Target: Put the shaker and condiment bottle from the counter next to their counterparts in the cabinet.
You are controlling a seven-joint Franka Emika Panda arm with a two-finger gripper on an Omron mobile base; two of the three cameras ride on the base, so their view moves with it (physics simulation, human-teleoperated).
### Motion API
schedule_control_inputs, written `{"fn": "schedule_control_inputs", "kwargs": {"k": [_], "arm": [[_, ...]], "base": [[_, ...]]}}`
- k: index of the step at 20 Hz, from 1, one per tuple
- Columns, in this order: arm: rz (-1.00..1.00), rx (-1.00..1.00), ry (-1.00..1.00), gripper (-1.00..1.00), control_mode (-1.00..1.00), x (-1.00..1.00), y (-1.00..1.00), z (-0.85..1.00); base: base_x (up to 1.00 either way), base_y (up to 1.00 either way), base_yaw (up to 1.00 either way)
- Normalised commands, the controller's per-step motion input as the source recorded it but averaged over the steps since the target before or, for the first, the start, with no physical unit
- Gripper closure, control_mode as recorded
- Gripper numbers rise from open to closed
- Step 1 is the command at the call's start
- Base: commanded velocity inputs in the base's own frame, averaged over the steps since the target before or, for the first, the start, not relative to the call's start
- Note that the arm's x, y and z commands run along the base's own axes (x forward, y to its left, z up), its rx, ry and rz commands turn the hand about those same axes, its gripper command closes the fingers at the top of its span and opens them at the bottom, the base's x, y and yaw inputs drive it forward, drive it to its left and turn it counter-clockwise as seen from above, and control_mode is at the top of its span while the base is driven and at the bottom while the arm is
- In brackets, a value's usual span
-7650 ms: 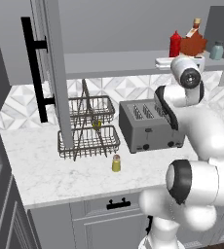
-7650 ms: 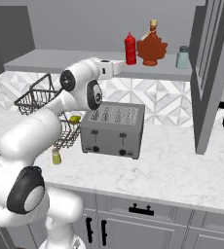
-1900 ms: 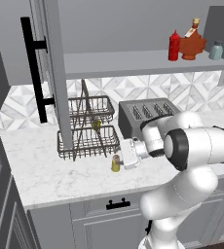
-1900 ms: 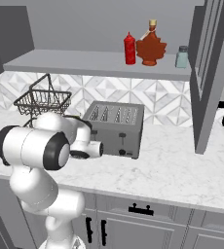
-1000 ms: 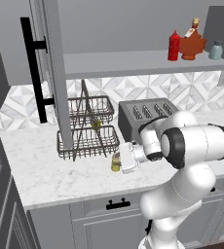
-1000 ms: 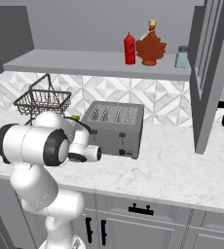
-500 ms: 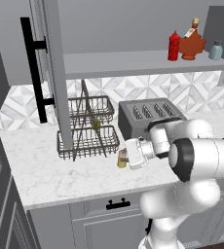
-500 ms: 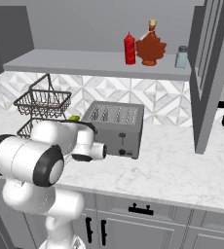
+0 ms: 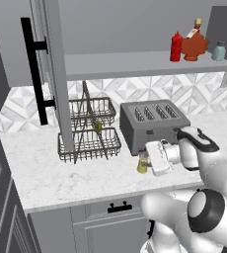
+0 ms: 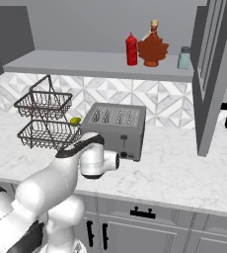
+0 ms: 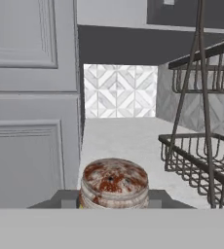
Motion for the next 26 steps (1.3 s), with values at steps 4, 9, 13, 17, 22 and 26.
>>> {"fn": "schedule_control_inputs", "kwargs": {"k": [4,9,13,17,22,26], "arm": [[-0.33,0.0,-0.02,1.0,-1.0,-0.38,-0.62,0.5],[-0.39,0.0,0.0,1.0,-1.0,-0.26,-0.68,0.53],[-0.37,0.0,0.0,1.0,-1.0,-0.17,-0.65,0.47],[-0.37,-0.03,0.0,1.0,-1.0,-0.09,-0.62,0.47],[-0.36,-0.07,0.0,1.0,-1.0,0.0,-0.61,0.62],[-0.35,-0.12,0.0,1.0,-1.0,0.0,-0.57,0.73]], "base": [[0.0,0.0,0.0],[0.0,0.0,0.0],[0.0,0.0,0.0],[0.0,0.0,0.0],[0.0,0.0,0.0],[0.0,0.0,0.0]]}}
